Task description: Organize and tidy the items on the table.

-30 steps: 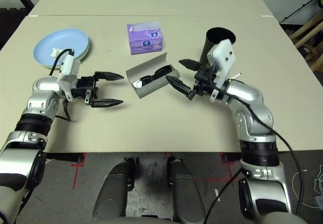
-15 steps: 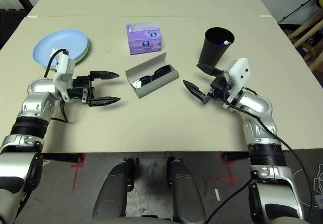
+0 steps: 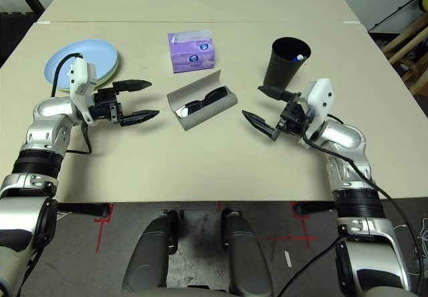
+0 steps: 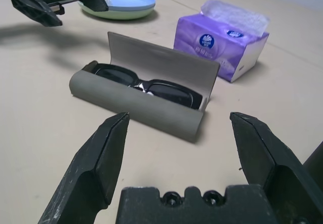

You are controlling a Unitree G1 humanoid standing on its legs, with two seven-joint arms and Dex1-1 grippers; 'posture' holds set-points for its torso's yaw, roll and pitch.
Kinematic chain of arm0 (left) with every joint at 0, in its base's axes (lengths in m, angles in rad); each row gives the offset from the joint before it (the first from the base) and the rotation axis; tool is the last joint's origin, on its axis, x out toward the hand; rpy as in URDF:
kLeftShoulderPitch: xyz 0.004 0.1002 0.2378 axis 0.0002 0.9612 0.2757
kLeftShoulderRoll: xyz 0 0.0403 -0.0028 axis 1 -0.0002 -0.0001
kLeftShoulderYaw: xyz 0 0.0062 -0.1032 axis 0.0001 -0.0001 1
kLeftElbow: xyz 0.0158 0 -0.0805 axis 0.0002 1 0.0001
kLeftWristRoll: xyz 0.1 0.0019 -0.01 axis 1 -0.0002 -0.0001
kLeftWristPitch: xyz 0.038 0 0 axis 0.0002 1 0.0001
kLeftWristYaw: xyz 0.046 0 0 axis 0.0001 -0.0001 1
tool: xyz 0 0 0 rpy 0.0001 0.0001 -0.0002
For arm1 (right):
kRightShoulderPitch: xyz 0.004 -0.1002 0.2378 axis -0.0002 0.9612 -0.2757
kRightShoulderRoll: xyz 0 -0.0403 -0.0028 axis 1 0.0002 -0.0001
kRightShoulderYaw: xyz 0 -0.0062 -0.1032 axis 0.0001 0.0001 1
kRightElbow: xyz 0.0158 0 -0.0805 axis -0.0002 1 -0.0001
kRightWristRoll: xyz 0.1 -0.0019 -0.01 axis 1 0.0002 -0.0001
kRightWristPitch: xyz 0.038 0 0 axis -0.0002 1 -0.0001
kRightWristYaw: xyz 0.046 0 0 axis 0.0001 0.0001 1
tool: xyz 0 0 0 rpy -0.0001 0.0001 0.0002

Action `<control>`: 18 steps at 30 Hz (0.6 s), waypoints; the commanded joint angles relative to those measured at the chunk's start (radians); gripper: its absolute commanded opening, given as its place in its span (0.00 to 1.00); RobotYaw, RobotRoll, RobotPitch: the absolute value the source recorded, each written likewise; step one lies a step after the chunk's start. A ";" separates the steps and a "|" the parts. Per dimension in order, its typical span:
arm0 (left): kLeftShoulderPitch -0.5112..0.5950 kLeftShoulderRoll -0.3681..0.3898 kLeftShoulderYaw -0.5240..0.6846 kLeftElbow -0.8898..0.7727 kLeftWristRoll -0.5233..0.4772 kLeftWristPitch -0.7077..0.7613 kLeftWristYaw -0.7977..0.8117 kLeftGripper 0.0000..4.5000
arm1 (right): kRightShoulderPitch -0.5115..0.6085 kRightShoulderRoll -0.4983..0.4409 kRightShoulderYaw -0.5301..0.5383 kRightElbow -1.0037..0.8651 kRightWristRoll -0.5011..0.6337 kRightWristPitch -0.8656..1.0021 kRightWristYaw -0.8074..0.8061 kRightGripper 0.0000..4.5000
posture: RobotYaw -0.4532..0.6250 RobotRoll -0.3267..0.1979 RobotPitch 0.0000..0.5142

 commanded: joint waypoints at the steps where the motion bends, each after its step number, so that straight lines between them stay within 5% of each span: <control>1: -0.002 0.011 -0.015 0.032 0.044 -0.021 0.005 1.00 | 0.014 -0.003 0.011 -0.028 0.013 0.016 -0.005 0.99 | 0.51 0.62 0.48; 5: -0.006 0.008 -0.006 0.070 0.054 -0.058 -0.005 0.80 | 0.012 -0.004 0.015 -0.047 0.017 0.026 -0.011 1.00 | 0.51 0.62 0.47; 14: -0.057 0.005 0.001 0.147 0.065 -0.086 0.001 0.01 | 0.027 -0.021 0.027 -0.072 0.025 0.037 0.020 1.00 | 0.51 0.62 0.46; 18: -0.111 -0.013 0.002 0.204 0.080 -0.091 0.032 0.00 | 0.029 -0.013 0.018 -0.064 0.039 0.044 0.016 1.00 | 0.51 0.62 0.46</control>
